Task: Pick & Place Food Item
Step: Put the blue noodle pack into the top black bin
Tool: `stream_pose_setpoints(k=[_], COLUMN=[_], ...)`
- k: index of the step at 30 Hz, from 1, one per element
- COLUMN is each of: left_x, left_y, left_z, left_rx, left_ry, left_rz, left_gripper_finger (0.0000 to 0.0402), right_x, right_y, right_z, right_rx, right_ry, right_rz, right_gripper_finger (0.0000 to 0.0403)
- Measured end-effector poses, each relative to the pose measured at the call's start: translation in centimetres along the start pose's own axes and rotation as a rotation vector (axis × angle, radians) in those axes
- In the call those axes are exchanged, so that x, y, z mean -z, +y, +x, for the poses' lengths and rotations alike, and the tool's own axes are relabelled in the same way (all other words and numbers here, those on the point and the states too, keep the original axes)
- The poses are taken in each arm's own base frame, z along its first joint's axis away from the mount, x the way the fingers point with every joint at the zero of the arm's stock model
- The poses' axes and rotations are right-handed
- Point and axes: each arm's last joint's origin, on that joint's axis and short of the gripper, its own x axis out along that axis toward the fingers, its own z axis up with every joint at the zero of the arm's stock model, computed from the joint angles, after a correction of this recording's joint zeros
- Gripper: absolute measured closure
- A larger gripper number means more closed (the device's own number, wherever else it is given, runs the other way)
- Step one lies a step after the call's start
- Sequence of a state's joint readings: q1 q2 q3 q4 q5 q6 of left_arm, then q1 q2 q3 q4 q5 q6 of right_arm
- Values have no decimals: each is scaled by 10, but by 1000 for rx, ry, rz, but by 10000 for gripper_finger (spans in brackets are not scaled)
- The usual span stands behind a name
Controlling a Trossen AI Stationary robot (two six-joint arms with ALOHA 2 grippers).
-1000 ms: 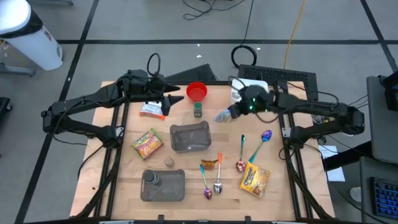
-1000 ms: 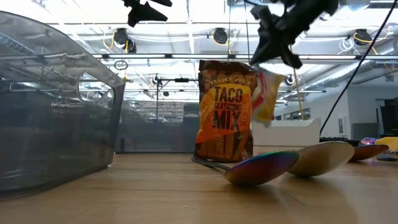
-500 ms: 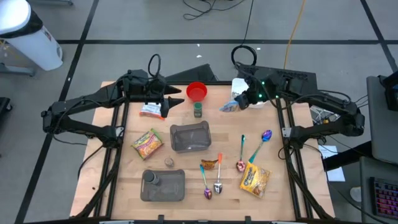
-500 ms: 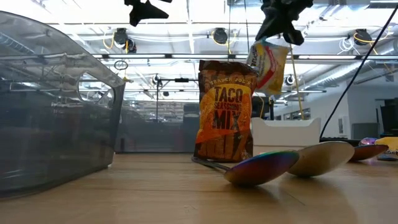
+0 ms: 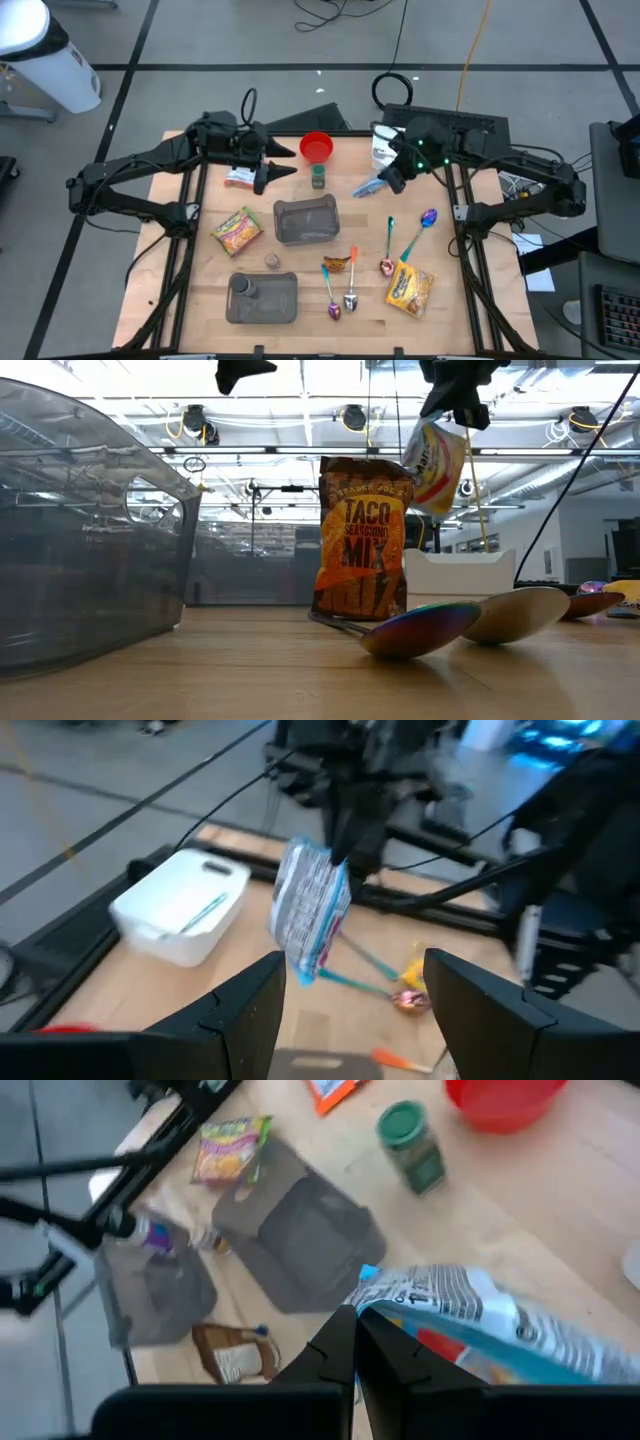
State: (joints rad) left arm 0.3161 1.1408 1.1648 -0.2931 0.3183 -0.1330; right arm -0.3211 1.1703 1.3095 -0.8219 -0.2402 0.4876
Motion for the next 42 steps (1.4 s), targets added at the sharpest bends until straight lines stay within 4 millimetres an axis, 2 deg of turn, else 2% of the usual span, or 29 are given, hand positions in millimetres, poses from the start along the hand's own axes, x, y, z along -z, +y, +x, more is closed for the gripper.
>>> stream_pose_setpoints(k=[4, 8, 14, 21, 26, 30, 38, 42], left_x=[-6, -6, 4, 18, 30, 37, 24, 17], left_y=[1, 10, 30, 56, 73, 81, 82, 84], left_z=[1, 10, 41, 80, 105, 116, 118, 115], left_rx=[149, 281, 410, 558, 573, 557, 480, 467], left_ry=[-42, -26, 46, 100, 101, 103, 35, 67], left_rz=[-2, -97, -205, -350, -421, -448, -330, -304], left_gripper_finger=[158, 158, 158, 158, 158, 158, 158, 158], right_x=[7, 13, 20, 13, 8, 9, 12, 17], right_y=[10, 21, 32, 56, 72, 73, 71, 71], right_z=[4, 10, 15, 12, 10, 12, 11, 10], right_rx=[-52, -122, -153, -182, -206, -201, -185, -200], right_ry=[57, 103, 152, 188, 207, 229, 268, 315], right_rz=[-106, -197, -262, -371, -433, -438, -449, -470], right_gripper_finger=[403, 403, 403, 403, 403, 403, 403, 403])
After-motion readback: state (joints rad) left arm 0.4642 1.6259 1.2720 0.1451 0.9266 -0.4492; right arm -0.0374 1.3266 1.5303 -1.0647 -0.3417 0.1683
